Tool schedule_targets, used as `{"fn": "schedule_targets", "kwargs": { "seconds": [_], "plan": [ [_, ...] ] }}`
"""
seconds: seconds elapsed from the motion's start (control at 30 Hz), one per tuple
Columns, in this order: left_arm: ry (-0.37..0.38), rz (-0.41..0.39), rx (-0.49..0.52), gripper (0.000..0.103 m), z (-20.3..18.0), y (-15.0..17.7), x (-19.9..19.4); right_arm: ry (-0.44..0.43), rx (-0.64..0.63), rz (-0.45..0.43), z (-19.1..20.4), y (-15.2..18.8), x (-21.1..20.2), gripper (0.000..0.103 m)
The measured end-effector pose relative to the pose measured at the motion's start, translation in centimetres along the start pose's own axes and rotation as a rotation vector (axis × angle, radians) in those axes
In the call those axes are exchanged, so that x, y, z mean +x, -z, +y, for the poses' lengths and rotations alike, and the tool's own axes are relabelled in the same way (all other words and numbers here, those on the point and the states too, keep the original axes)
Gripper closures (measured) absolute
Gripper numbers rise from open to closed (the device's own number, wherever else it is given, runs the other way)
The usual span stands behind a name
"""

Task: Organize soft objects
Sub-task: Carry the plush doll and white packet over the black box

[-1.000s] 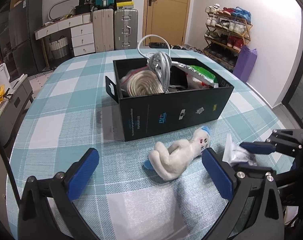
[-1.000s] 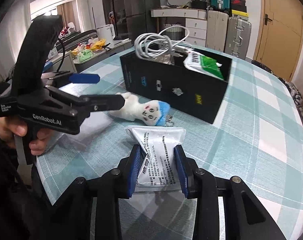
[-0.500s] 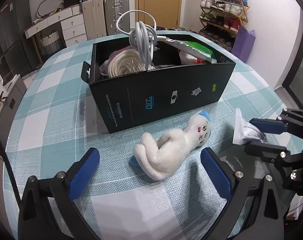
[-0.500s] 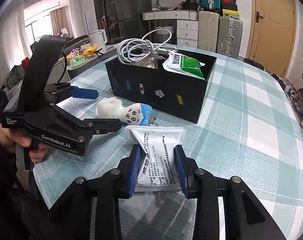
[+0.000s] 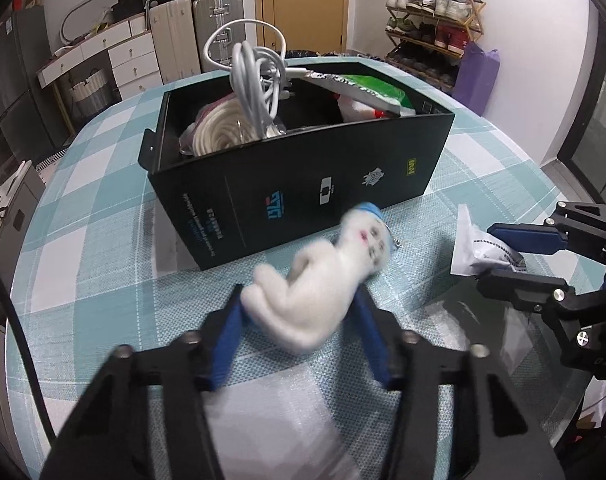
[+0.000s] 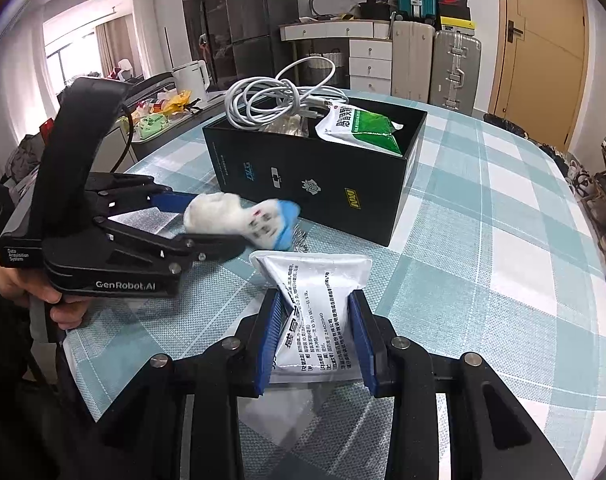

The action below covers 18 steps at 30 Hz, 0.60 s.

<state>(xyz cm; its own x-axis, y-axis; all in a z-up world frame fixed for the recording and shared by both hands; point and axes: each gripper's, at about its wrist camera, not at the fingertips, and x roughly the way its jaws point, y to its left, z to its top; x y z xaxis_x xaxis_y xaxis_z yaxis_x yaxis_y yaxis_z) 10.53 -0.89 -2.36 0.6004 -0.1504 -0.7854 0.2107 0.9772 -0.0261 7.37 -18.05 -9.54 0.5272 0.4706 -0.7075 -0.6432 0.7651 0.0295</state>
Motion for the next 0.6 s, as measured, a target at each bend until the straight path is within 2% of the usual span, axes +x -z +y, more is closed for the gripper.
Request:
{"fn": "schedule_targets", "kwargs": {
  "seconds": [0.03,0.17,0.6],
  "plan": [
    [0.010,-0.004,-0.003,0.070,0.1,0.0,-0.1,0.001,0.000,-0.001,0.0,0.0,-0.1,0.069],
    [0.043,-0.009,-0.010,0.078,0.2,0.0,-0.3,0.006,-0.002,-0.004,0.0,0.0,-0.1,0.069],
    [0.078,-0.057,-0.041,0.080,0.5,0.8,-2.4,0.018,0.004,-0.039,0.2,0.0,-0.8,0.069]
  ]
}}
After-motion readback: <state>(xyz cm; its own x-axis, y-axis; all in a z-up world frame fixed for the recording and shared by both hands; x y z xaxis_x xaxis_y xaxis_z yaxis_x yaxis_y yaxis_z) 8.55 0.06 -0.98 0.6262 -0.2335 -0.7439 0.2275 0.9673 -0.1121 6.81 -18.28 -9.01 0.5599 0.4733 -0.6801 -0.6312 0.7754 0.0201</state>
